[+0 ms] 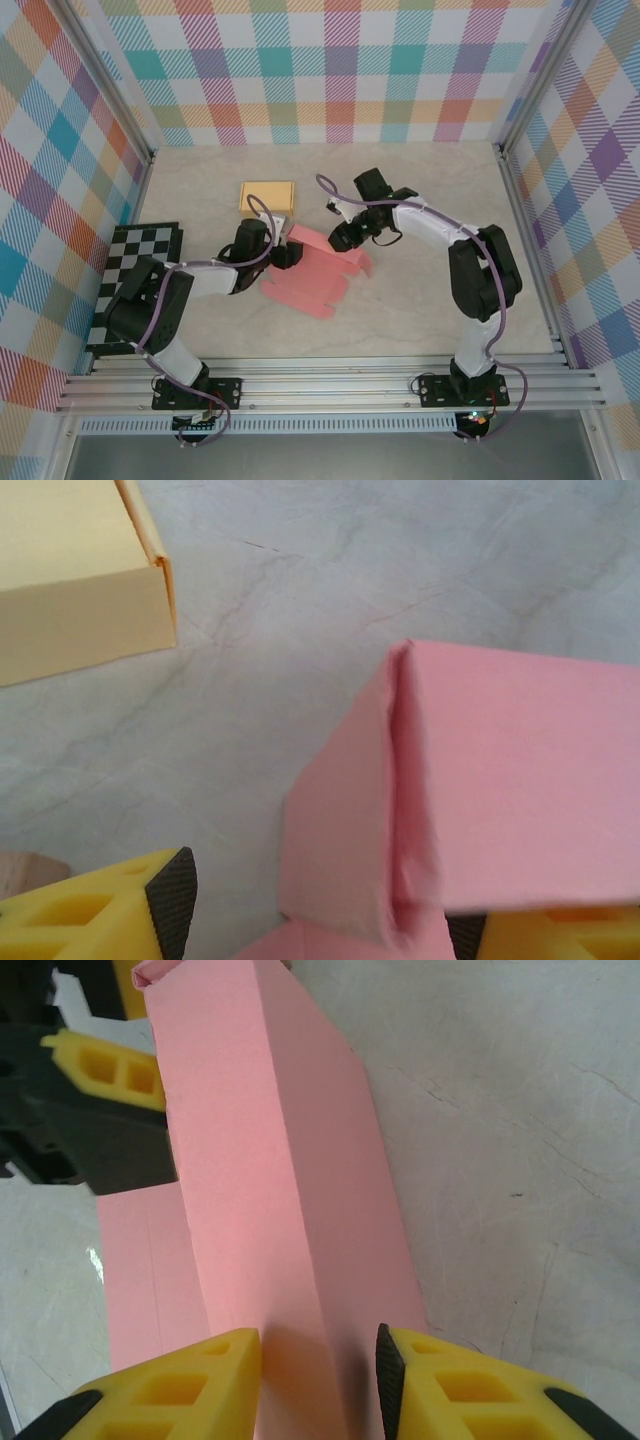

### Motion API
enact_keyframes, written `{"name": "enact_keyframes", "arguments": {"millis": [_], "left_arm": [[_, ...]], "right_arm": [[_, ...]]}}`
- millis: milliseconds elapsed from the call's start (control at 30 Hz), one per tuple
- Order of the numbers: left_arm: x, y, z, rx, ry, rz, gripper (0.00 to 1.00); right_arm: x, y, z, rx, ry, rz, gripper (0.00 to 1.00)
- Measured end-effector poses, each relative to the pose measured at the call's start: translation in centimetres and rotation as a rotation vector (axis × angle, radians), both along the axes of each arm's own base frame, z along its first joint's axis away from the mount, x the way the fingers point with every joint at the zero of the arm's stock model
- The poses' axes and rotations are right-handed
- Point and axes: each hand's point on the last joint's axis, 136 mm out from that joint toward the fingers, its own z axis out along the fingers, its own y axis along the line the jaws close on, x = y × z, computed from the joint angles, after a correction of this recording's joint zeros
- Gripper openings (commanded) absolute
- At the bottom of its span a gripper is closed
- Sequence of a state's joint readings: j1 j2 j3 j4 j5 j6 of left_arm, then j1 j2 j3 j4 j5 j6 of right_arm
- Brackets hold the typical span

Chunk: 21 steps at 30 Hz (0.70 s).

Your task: Fold the paper box

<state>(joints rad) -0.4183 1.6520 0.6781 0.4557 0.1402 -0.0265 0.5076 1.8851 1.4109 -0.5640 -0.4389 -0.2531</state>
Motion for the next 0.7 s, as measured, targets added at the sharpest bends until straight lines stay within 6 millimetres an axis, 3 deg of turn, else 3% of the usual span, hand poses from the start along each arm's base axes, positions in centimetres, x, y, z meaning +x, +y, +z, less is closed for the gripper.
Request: {"name": "enact_keyframes", "arguments": {"millis": [200, 367, 400, 500, 533, 700], "left_arm": [[1.3, -0.6, -0.7, 0.063, -0.021, 0.007, 0.67], [2.3, -2.3, -1.0, 0.139, -0.054, -0.009, 0.59], [2.5, -2.6, -1.0, 0.147, -0.061, -0.009, 0.55], [2.6, -2.9, -0.8, 0.173, -0.083, -0.002, 0.24], [2.7, -2.8, -0.7, 0.179, -0.087, 0.010, 0.18], [2.9, -2.6, -0.8, 0.209, -0.103, 0.043, 0.00]], "right_arm": [[0.4, -0.1, 0.2, 0.028, 0.017, 0.019, 0.37], [0.8, -0.1, 0.3, 0.049, 0.041, 0.030, 0.37], [0.9, -0.1, 0.2, 0.054, 0.046, 0.033, 0.36], [0.9, 0.0, 0.2, 0.066, 0.065, 0.041, 0.36], [0.9, 0.0, 0.2, 0.070, 0.071, 0.041, 0.35], [0.9, 0.1, 0.3, 0.077, 0.080, 0.041, 0.34]]}}
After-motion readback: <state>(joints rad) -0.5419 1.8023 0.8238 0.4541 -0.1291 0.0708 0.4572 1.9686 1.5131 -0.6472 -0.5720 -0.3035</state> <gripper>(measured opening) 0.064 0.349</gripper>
